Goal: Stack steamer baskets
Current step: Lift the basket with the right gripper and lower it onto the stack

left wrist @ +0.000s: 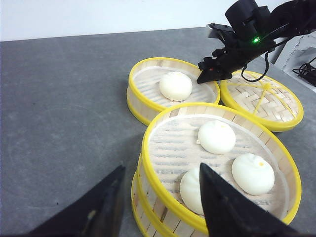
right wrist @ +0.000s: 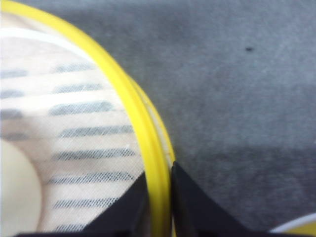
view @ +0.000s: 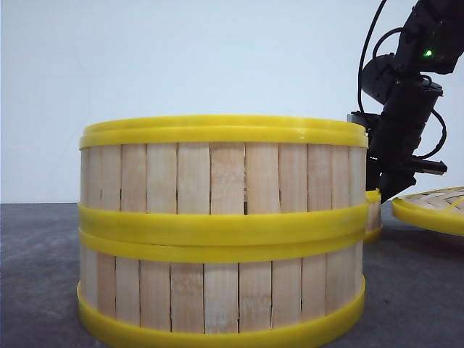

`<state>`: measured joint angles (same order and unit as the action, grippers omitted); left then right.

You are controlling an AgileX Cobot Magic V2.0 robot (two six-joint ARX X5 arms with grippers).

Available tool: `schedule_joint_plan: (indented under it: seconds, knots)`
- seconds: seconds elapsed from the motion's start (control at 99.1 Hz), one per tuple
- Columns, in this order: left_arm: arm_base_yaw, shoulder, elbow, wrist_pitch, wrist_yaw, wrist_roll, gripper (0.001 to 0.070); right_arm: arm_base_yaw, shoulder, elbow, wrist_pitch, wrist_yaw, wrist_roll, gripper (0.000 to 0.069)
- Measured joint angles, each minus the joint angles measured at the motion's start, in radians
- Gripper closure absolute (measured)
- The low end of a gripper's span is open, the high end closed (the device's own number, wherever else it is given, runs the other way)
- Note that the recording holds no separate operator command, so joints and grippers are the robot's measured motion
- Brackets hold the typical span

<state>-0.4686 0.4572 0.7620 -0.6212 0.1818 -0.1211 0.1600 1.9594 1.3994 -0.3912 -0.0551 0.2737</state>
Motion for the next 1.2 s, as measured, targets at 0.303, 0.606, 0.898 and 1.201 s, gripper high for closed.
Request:
schedule_joint_plan:
  seconds: [0.303, 0.606, 0.898, 1.201]
  knots:
    - [0.0, -0.007, 0.0, 0.0, 0.0, 0.0, 0.0435, 0.011, 0.006, 0.043, -0.013, 0.014, 0.026, 0.0661]
    - [0.0, -0.007, 0.0, 0.0, 0.0, 0.0, 0.0434, 0.01, -0.031, 0.271, -0.198, -0.036, 0.02, 0.0661]
    - [0.0, -0.007, 0.0, 0.0, 0.0, 0.0, 0.0434, 0.023, -0.288, 0.353, -0.377, -0.106, -0.087, 0.0662]
    - [0.0, -0.007, 0.0, -0.001, 0.0, 0.0, 0.0434, 0.103, -0.509, 0.353, -0.607, -0.171, -0.212, 0.0662]
